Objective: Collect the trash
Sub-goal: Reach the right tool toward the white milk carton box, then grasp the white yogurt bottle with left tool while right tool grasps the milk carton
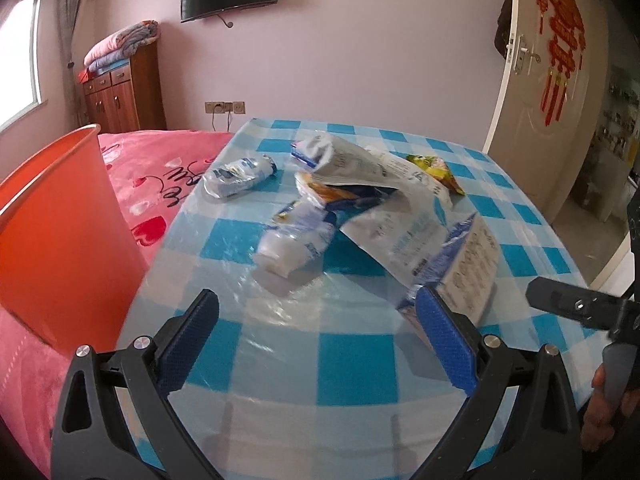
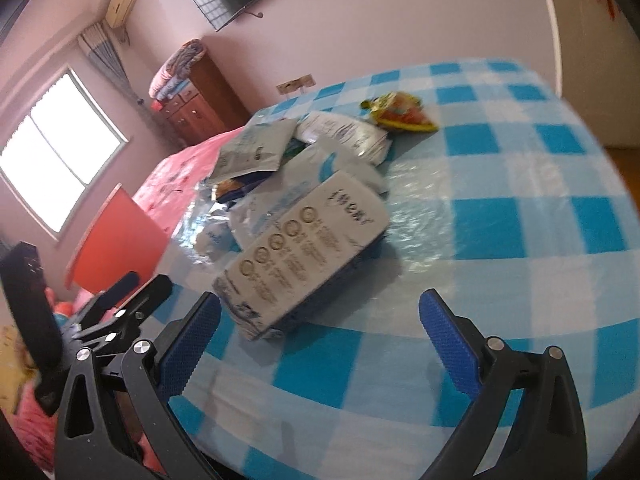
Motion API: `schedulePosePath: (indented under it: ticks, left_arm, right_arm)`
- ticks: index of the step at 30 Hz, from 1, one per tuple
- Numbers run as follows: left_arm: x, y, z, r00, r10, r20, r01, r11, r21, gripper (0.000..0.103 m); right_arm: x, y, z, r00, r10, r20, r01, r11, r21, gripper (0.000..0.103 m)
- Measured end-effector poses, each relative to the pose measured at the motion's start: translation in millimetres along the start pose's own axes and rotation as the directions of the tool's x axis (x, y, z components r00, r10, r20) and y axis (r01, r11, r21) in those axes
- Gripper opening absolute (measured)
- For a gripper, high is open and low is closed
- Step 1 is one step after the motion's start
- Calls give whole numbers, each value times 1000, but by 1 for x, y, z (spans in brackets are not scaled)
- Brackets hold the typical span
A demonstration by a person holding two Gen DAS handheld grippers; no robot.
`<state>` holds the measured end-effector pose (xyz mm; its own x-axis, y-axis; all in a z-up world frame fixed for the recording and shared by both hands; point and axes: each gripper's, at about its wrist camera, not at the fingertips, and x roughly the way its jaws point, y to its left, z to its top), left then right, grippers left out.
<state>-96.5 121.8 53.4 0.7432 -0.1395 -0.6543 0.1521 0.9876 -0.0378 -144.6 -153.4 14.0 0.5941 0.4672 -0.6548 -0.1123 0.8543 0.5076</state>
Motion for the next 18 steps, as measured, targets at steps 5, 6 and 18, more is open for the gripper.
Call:
schedulePosePath:
  ticks: [5,6,18]
  left_arm:
    - [20,15,10,999,23,-26,-22,999,29,99]
    - [26,18,13,999,23,-36,-22,999,40,99]
    - [70,25,32,995,-1,-102,15,991,132,99]
  right_arm:
    - [13,1,9,996,75,-44,-72,995,74,88]
    - [17,0,10,995,84,-61,-78,993,93,81]
    - [34,-7,20,989,96,-112,-73,979,192,80]
